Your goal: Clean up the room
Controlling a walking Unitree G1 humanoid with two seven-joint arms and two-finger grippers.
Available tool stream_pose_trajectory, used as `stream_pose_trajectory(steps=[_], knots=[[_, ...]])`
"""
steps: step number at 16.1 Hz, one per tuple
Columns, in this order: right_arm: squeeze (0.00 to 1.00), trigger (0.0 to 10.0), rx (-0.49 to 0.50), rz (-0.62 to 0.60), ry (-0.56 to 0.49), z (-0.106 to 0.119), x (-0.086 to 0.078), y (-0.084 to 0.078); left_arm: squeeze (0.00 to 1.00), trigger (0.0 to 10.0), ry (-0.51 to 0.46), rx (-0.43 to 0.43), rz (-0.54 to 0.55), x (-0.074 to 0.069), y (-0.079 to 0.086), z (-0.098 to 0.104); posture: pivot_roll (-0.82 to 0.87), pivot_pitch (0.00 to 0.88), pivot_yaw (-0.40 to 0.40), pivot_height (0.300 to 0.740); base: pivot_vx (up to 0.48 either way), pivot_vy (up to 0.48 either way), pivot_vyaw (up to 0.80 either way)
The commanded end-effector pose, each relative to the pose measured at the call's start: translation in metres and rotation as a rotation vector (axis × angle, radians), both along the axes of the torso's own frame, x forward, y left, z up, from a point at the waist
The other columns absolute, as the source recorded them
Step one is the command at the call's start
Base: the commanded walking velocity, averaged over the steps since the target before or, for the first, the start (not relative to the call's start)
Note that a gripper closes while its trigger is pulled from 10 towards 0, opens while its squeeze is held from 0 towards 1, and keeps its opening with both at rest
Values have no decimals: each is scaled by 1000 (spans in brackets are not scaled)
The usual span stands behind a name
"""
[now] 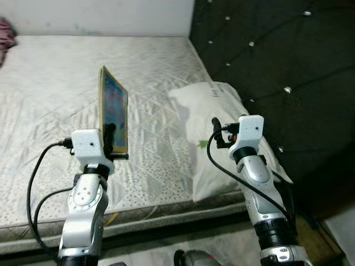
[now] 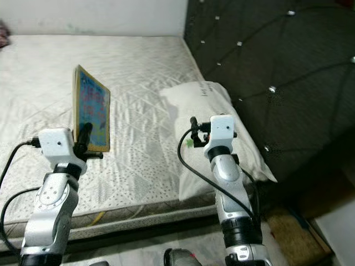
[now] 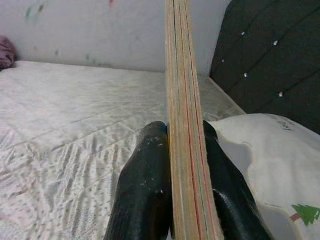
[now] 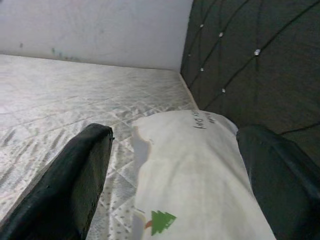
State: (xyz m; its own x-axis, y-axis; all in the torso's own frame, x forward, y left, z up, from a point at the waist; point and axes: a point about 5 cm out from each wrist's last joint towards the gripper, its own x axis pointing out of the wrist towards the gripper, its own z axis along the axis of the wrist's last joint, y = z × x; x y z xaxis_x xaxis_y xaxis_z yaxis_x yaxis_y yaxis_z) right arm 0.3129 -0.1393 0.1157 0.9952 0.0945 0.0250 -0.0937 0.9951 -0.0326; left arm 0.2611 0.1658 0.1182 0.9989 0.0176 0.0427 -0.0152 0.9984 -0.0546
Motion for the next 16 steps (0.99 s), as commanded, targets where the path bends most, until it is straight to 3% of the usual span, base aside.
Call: stream_pose_trajectory(steps=[1, 10, 16], knots=[[0, 10000, -3, -18, 1, 1, -1, -5, 0, 10000, -57, -4, -35, 1, -5, 13, -27, 0, -55, 740, 277, 0, -800], [0, 10000, -10, -18, 2, 2, -1, -6, 0, 10000, -29, 14, 7, -1, -4, 8, -28, 0, -55, 740, 0, 0, -378], [0, 10000, 5, 7, 0, 2, -2, -4, 0, 10000, -22, 37, 57, -5, 0, 5, -25, 0, -64, 740, 0, 0, 0]])
